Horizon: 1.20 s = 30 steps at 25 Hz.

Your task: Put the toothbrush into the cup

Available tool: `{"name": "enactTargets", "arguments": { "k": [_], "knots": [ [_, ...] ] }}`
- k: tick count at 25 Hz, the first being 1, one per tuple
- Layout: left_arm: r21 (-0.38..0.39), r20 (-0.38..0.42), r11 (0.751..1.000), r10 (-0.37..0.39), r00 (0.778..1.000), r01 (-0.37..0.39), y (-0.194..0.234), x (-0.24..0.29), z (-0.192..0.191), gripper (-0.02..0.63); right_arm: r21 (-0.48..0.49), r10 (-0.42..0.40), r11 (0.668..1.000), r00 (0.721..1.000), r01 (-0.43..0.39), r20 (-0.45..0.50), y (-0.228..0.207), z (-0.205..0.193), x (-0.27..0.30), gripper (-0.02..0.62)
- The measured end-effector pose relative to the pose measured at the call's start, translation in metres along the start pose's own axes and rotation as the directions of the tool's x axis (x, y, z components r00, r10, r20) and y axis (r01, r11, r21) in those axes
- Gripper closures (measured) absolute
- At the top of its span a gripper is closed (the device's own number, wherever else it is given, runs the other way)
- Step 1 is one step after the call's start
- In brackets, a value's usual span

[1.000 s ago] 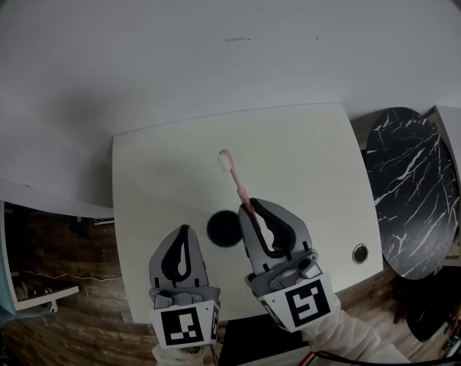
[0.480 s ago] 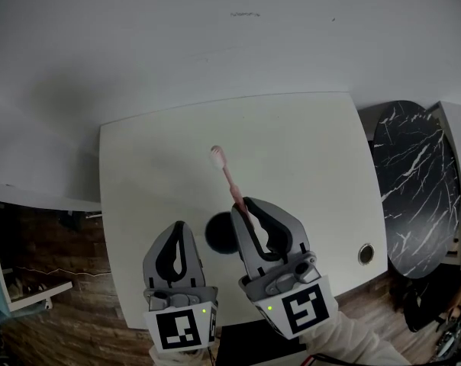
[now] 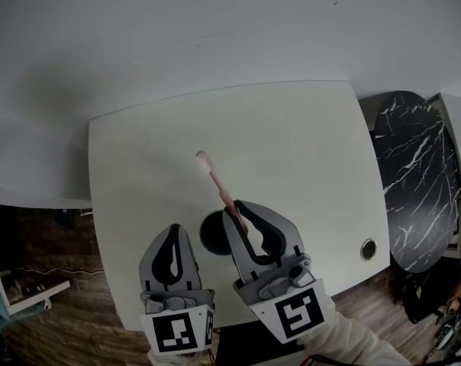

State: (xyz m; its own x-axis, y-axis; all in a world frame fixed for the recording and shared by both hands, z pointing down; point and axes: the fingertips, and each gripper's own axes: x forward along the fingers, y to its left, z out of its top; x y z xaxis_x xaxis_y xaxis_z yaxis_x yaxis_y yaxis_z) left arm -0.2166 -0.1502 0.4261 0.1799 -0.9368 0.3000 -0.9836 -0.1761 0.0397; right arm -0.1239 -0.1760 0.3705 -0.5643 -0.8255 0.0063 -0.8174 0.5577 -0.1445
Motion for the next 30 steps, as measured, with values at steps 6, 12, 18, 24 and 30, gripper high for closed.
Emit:
{"name": "enactTargets", "arguments": {
  "k": [6, 12, 18, 24, 30],
  "knots": [
    [-0.008, -0.009, 1.000, -0.002, 1.000, 0.002, 0.000, -0.001, -0.006, 0.597, 0.000, 0.005, 1.000, 1.000, -0.005, -0.016, 0.004, -0.008, -0.001, 0.545],
    [-0.010, -0.018, 1.000, 0.000, 1.000, 0.000, 0.004, -0.002, -0.011, 0.596, -0.019, -0.004, 1.000, 0.999, 0.003, -0.032, 0.006, -0.018, -0.003, 0.545],
    [-0.013, -0.026, 1.000, -0.001, 1.000, 0.001, 0.003, -0.003, -0.016, 0.597, -0.062, -0.016, 0.998, 0.999, 0.013, -0.051, 0.009, -0.029, -0.005, 0.545],
    [-0.023, -0.038, 1.000, 0.000, 0.999, -0.001, 0.004, -0.002, -0.022, 0.596, -0.087, -0.022, 0.996, 0.998, 0.016, -0.066, 0.011, -0.038, -0.007, 0.545],
    [-0.028, -0.041, 1.000, 0.000, 0.999, -0.001, 0.000, -0.003, -0.026, 0.597, -0.157, -0.038, 0.987, 0.995, 0.024, -0.090, 0.013, -0.044, -0.015, 0.545]
  ]
}}
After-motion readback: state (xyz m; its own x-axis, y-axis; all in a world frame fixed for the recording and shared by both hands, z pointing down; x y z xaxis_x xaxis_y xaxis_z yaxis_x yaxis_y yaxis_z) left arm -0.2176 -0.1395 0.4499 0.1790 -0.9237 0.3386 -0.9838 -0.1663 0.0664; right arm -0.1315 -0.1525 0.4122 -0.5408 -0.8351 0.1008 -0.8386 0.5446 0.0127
